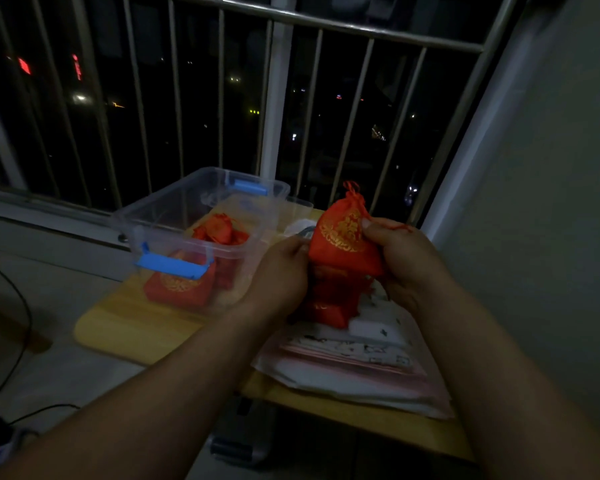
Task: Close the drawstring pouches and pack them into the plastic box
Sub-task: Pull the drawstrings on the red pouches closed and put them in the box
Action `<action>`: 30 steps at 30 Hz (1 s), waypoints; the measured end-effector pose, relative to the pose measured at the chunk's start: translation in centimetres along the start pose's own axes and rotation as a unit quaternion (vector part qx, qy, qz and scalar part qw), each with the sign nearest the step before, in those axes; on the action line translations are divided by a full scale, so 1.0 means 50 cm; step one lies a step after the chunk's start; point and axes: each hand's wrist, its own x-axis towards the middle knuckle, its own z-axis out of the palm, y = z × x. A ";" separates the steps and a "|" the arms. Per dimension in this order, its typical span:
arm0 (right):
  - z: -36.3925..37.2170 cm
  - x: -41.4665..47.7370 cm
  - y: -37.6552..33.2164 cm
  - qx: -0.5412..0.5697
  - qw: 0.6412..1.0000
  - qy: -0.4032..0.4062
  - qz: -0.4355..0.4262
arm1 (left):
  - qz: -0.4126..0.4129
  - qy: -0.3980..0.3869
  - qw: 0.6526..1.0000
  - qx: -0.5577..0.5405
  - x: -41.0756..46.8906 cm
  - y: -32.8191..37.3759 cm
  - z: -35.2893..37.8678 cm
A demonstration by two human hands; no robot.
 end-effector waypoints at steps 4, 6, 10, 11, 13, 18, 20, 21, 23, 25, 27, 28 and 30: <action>0.074 0.058 -0.017 0.025 1.000 0.000 0.009 | 0.053 -0.026 0.990 0.125 0.009 -0.020 0.005; 0.119 0.092 -0.015 0.030 0.999 -0.001 0.022 | 0.061 -0.040 0.986 0.151 0.014 -0.033 0.013; 0.207 0.135 -0.024 0.040 0.998 -0.022 0.041 | 0.067 -0.054 0.980 0.181 0.014 -0.036 0.019; 0.224 0.143 -0.029 0.051 0.997 -0.036 0.042 | 0.072 -0.051 0.979 0.186 0.017 -0.039 0.019; 0.238 0.162 -0.034 0.027 0.998 -0.049 0.025 | 0.077 -0.051 0.979 0.184 0.019 -0.041 0.017; 0.159 0.172 -0.015 -0.179 0.980 0.046 -0.080 | 0.088 -0.049 0.976 0.191 0.021 -0.042 0.006; 0.111 0.148 0.005 -0.185 0.980 0.026 -0.073 | 0.092 -0.046 0.976 0.191 0.025 -0.047 0.001; 0.093 0.137 0.015 -0.178 0.982 0.008 -0.065 | 0.090 -0.046 0.976 0.193 0.031 -0.051 0.003; 0.069 0.120 0.032 -0.152 0.987 -0.019 -0.048 | 0.077 -0.056 0.975 0.200 0.035 -0.057 0.014; 0.059 0.114 0.044 -0.142 0.989 -0.022 -0.042 | 0.065 -0.060 0.975 0.205 0.034 -0.062 0.028; 0.057 0.114 0.054 -0.115 0.993 -0.019 -0.028 | 0.066 -0.059 0.975 0.204 0.031 -0.063 0.038; 0.054 0.114 0.058 -0.101 0.995 -0.018 -0.020 | 0.070 -0.057 0.975 0.203 0.031 -0.064 0.042; 0.054 0.115 0.059 -0.085 0.996 -0.019 -0.020 | 0.071 -0.057 0.975 0.202 0.033 -0.064 0.045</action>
